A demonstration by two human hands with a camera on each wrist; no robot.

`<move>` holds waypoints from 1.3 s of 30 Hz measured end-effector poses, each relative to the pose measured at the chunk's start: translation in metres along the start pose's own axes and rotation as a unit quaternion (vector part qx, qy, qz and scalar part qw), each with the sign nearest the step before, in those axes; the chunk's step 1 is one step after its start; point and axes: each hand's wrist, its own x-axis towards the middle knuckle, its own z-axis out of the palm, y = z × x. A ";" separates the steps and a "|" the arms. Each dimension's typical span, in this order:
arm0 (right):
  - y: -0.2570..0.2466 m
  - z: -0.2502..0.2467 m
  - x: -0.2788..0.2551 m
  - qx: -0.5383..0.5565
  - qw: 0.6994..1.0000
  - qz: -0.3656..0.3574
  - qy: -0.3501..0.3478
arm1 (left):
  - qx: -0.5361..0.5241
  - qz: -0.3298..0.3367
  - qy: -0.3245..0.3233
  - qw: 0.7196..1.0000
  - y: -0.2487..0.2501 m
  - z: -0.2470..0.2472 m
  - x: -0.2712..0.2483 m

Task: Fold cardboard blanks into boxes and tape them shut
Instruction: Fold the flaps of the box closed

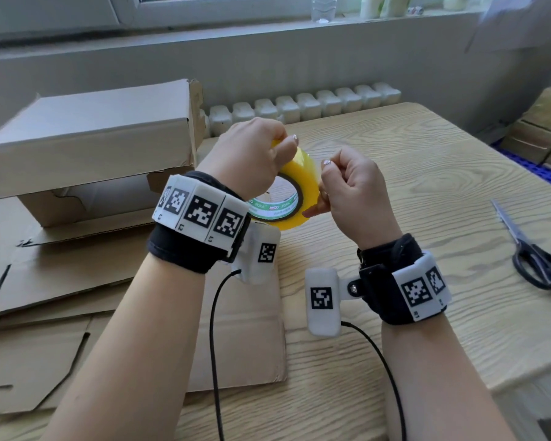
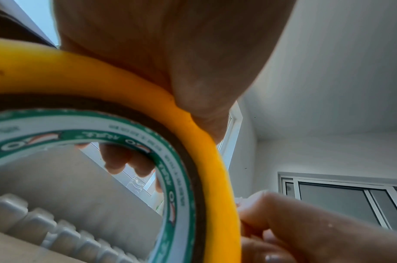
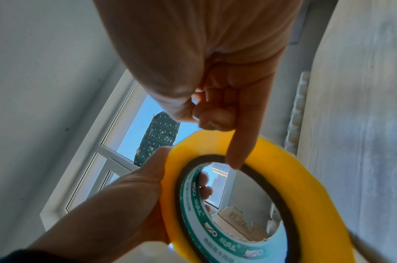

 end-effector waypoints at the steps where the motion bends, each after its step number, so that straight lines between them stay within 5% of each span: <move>1: 0.001 0.000 0.001 0.012 1.000 0.010 0.000 | -0.002 -0.004 -0.001 1.000 0.000 0.000 0.000; 15: 0.011 -0.005 0.011 0.056 0.987 0.116 0.096 | -0.048 -0.010 0.023 0.999 -0.005 -0.003 0.001; 23: 0.013 0.003 0.010 0.094 0.981 0.134 0.106 | -0.057 -0.083 -0.066 0.993 0.000 -0.004 -0.002; 30: 0.005 0.000 0.007 0.108 0.988 0.069 0.082 | 0.091 -0.115 -0.145 0.978 0.004 0.005 -0.004; 39: 0.000 0.001 0.006 0.222 0.962 0.132 0.091 | 0.045 -0.088 -0.083 0.992 0.014 0.013 -0.004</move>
